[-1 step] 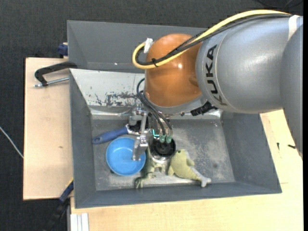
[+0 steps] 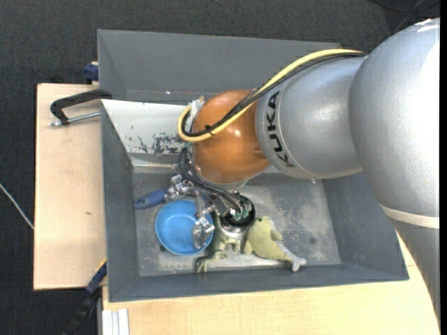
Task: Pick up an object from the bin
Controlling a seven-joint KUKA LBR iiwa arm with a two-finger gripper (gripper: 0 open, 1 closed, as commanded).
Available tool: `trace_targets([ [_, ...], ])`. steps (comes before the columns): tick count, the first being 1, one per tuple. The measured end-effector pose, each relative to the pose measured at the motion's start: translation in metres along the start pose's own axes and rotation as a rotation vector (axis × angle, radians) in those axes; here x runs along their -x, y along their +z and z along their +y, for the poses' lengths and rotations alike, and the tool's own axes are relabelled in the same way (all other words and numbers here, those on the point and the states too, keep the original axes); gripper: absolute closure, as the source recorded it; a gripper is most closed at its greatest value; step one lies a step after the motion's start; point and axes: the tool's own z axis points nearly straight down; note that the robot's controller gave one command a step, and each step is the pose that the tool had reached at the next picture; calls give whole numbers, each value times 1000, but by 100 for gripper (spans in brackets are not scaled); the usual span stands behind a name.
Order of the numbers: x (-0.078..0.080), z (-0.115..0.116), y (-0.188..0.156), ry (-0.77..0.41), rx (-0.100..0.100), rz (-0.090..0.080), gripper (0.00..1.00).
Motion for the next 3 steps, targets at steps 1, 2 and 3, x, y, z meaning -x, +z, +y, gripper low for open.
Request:
trace_targets([
  [1, -33, 19, -9, -544, 5, 14, 0],
  [2, -22, 20, -25, -573, 4, 8, 0],
  [3, -23, 14, 20, -833, 7, 9, 0],
])
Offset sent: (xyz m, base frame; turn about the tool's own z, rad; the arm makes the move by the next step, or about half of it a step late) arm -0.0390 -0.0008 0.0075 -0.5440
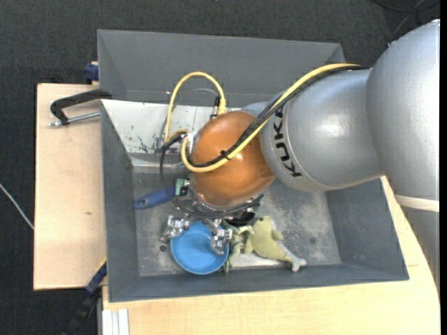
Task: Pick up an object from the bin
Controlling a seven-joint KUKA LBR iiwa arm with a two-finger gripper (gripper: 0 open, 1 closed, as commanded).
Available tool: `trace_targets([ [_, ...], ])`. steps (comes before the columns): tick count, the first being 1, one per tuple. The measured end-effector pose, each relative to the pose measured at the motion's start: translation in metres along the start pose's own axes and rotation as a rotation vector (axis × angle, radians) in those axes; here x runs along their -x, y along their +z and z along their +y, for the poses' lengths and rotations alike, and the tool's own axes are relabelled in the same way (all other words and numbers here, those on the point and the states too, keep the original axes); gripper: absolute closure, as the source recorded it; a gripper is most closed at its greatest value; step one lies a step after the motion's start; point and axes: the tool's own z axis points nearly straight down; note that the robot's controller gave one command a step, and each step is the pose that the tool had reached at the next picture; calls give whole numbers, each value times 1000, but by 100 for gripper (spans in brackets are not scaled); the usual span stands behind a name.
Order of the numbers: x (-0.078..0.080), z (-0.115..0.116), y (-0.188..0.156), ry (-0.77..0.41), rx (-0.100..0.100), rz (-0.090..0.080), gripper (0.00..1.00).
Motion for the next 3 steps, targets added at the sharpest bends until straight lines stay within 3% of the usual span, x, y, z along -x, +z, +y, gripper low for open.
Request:
trace_targets([
  [1, 2, 0, -1, 2, 0, 0, 0],
  [2, 5, -1, -4, 2, -4, -5, 100],
  [3, 8, -3, -112, 4, -9, -4, 100],
])
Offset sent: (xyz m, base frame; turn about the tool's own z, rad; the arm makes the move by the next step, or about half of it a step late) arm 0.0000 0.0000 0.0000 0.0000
